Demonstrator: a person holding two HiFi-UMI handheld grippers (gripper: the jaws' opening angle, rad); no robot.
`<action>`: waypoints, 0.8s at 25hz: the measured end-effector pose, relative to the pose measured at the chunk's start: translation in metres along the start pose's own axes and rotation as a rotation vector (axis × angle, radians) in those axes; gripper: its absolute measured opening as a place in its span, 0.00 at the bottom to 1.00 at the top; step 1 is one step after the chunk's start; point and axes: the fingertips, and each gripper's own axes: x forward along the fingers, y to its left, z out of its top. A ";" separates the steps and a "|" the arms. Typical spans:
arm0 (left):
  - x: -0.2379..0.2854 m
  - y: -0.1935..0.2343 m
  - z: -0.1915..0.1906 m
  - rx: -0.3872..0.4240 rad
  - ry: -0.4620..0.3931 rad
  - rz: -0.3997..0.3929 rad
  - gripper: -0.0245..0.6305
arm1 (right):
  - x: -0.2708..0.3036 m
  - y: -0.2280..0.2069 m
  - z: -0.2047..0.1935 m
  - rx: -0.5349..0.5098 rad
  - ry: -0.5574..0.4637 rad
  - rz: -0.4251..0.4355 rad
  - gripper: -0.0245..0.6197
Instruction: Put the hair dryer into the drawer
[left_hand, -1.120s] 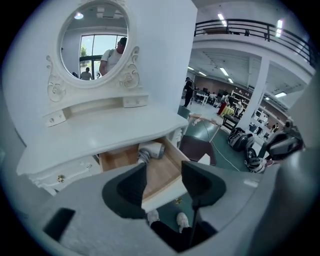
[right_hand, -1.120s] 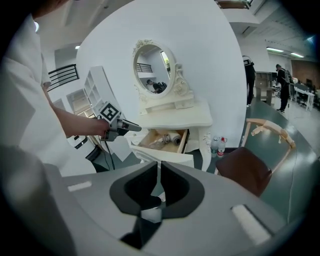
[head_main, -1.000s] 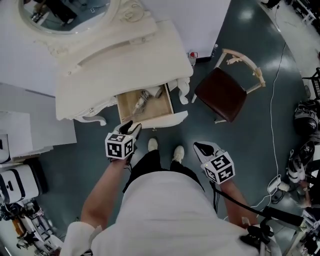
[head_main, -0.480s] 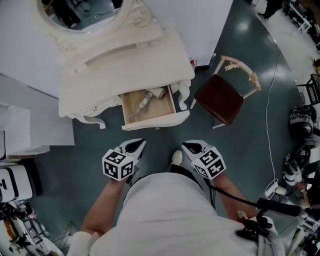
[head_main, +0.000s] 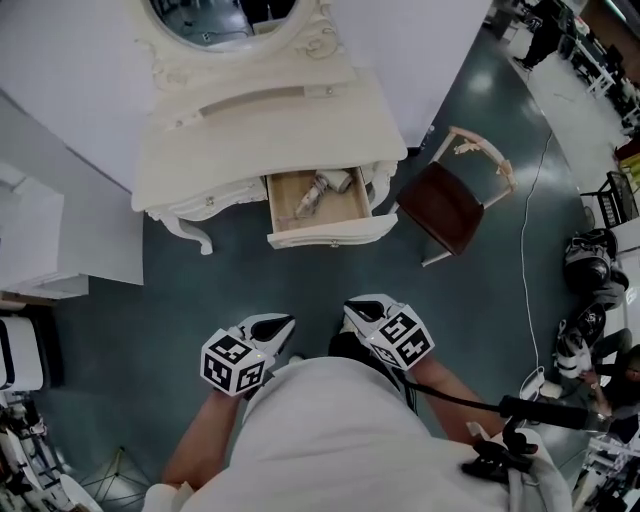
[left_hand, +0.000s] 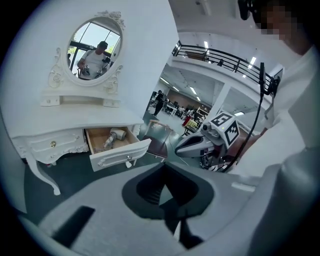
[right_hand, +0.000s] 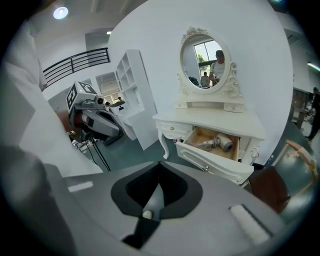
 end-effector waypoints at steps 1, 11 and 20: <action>-0.011 -0.003 -0.007 -0.004 -0.006 -0.005 0.04 | 0.001 0.013 0.000 -0.005 0.004 0.000 0.04; -0.088 -0.016 -0.058 -0.004 -0.068 -0.017 0.04 | 0.009 0.109 -0.012 -0.055 0.033 -0.009 0.04; -0.114 -0.025 -0.098 -0.009 -0.083 -0.006 0.04 | 0.015 0.158 -0.031 -0.087 0.050 0.005 0.04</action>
